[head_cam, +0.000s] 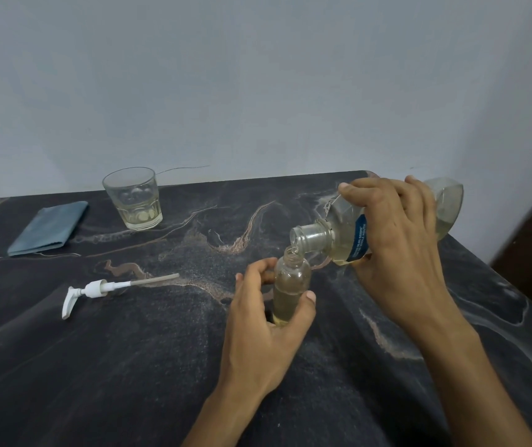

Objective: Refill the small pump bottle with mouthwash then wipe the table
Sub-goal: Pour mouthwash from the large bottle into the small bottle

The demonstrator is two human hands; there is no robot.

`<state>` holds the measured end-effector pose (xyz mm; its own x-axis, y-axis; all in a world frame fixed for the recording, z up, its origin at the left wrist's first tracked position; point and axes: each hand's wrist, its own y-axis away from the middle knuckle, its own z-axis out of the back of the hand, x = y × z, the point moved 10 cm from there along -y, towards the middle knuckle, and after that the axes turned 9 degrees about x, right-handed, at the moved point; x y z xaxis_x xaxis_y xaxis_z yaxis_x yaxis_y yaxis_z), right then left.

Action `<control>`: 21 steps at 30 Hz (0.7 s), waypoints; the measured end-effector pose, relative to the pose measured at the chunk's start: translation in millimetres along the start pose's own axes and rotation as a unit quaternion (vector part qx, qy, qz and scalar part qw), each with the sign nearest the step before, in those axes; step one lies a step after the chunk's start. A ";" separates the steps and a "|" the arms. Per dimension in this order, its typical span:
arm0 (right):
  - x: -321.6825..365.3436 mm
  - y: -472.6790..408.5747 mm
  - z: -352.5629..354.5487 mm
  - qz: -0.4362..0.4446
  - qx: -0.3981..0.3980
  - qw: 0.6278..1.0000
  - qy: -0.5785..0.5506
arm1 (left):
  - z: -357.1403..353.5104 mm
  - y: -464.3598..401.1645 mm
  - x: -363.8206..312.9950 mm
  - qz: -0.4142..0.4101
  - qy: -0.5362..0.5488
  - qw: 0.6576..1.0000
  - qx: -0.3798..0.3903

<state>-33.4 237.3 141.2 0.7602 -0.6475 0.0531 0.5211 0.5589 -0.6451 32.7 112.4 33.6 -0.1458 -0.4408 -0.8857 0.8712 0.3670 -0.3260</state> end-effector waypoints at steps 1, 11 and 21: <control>-0.1 0.0 0.1 0.000 0.000 1.000 0.000 | -0.4 0.1 0.1 -0.001 0.000 1.000 0.002; 0.1 0.2 -0.1 -0.001 0.004 1.000 -0.006 | -3.3 -0.7 4.1 0.003 -0.002 1.000 0.026; 0.5 -0.3 -0.3 0.000 0.003 1.000 -0.006 | -0.6 -0.4 -3.3 -0.017 0.006 1.000 0.021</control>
<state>-33.3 236.7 141.2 0.7656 -0.6403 0.0622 0.5226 0.5627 -0.6405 32.5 114.2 36.4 -0.1807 -0.4423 -0.8785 0.8845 0.3175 -0.3418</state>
